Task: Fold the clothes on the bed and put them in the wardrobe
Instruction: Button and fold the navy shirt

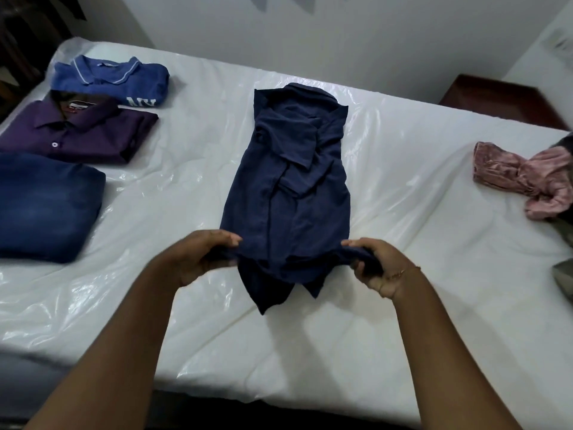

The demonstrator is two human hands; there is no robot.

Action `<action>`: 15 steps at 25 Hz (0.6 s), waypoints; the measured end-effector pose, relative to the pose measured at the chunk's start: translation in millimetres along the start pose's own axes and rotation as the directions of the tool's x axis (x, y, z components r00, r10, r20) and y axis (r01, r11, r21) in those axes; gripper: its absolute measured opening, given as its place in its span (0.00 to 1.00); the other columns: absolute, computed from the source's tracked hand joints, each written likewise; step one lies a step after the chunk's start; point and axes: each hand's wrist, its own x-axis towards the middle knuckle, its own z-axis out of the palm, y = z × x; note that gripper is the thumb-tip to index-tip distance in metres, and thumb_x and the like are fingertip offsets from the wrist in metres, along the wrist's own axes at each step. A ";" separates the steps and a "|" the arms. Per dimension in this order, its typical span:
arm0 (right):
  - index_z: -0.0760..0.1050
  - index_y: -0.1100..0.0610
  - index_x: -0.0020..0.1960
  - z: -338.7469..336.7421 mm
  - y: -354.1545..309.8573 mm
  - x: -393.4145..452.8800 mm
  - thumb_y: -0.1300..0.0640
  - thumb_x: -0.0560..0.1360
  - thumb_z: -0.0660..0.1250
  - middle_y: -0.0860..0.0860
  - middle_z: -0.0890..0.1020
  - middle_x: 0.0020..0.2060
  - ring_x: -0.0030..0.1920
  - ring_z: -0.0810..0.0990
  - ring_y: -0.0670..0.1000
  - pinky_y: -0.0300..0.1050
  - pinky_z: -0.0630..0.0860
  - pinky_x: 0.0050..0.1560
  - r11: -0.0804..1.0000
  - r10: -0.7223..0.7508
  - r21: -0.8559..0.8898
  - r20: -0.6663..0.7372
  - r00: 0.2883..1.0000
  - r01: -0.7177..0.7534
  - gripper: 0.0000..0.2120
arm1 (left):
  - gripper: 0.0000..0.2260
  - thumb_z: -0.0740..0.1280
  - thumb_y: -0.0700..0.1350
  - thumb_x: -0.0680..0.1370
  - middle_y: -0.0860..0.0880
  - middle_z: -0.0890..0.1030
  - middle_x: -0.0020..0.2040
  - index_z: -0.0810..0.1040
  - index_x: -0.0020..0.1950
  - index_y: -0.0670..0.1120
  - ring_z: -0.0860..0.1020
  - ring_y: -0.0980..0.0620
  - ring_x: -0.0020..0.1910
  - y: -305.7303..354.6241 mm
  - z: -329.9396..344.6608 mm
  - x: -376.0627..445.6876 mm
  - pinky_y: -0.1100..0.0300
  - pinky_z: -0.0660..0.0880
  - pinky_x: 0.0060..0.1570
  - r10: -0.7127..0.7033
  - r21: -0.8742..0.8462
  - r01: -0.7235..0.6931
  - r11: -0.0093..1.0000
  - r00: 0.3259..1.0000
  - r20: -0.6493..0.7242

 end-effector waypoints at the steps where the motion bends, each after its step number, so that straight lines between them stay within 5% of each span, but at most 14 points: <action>1: 0.90 0.58 0.61 4.2 -16.8 10.8 0.61 0.93 0.68 0.53 0.94 0.41 0.37 0.89 0.49 0.34 0.88 0.21 0.997 0.014 0.081 0.042 0.999 -0.017 0.12 | 0.06 0.70 0.36 0.79 0.41 0.84 0.55 0.84 0.55 0.38 0.84 0.47 0.51 18.2 5.2 14.7 0.59 0.85 0.47 -0.013 -0.059 0.012 0.998 1.000 -0.013; 4: 0.88 0.62 0.75 17.2 -50.4 54.2 0.58 0.94 0.67 0.60 0.98 0.63 0.51 0.97 0.56 0.39 0.95 0.28 0.959 0.020 0.279 0.115 0.993 -0.052 0.16 | 0.04 0.72 0.37 0.79 0.42 0.82 0.57 0.84 0.52 0.38 0.85 0.50 0.49 65.4 17.4 70.2 0.62 0.84 0.46 -0.047 -0.252 0.036 0.967 0.998 -0.037; 6: 0.81 0.58 0.85 23.8 -65.5 88.3 0.56 0.95 0.70 0.66 0.90 0.79 0.57 0.97 0.62 0.42 0.98 0.32 0.925 -0.004 0.379 0.090 0.996 -0.030 0.19 | 0.05 0.71 0.37 0.80 0.40 0.81 0.60 0.81 0.54 0.37 0.86 0.46 0.52 88.6 22.2 111.4 0.58 0.85 0.47 -0.077 -0.423 0.043 0.905 0.995 -0.064; 9: 0.68 0.52 0.94 32.0 -66.3 129.7 0.55 0.95 0.75 0.66 0.90 0.69 0.54 0.97 0.63 0.50 1.01 0.39 0.944 -0.053 0.322 -0.085 0.995 0.078 0.30 | 0.18 0.65 0.36 0.82 0.34 0.77 0.65 0.67 0.70 0.42 0.84 0.32 0.56 93.5 34.7 152.5 0.46 0.83 0.56 -0.100 -0.593 0.029 0.805 0.991 -0.088; 11: 0.61 0.48 1.00 36.4 -48.7 146.6 0.61 0.95 0.73 0.60 0.92 0.63 0.53 0.96 0.60 0.57 0.98 0.50 0.951 -0.308 -0.084 -0.309 0.900 0.297 0.38 | 0.24 0.59 0.34 0.83 0.38 0.79 0.62 0.60 0.78 0.46 0.86 0.36 0.52 74.6 47.2 159.9 0.46 0.83 0.56 0.054 -0.327 -0.146 0.934 0.960 -0.275; 12: 0.68 0.51 0.98 35.6 -37.2 152.4 0.65 0.93 0.71 0.56 0.94 0.62 0.54 0.95 0.58 0.61 0.98 0.56 0.829 -0.535 -0.398 -0.360 0.764 0.393 0.35 | 0.22 0.58 0.33 0.82 0.42 0.81 0.58 0.63 0.76 0.46 0.87 0.40 0.49 60.9 50.1 160.6 0.47 0.83 0.53 0.251 -0.051 -0.285 0.957 0.904 -0.345; 13: 0.78 0.53 0.92 32.3 -24.1 156.4 0.69 0.91 0.71 0.54 0.96 0.62 0.57 0.93 0.58 0.64 0.98 0.60 0.611 -0.744 -0.664 -0.294 0.601 0.431 0.31 | 0.18 0.59 0.32 0.81 0.45 0.82 0.53 0.68 0.70 0.45 0.86 0.43 0.46 47.3 50.0 160.5 0.47 0.83 0.50 0.492 0.279 -0.416 0.866 0.811 -0.317; 15: 0.93 0.57 0.76 24.6 -1.1 158.8 0.73 0.86 0.75 0.54 0.95 0.63 0.60 0.88 0.57 0.65 0.97 0.61 0.115 -0.929 -0.882 0.067 0.364 0.457 0.23 | 0.07 0.64 0.37 0.78 0.51 0.79 0.46 0.74 0.55 0.45 0.81 0.46 0.41 28.3 43.2 159.5 0.47 0.80 0.42 0.780 0.739 -0.537 0.408 0.625 0.024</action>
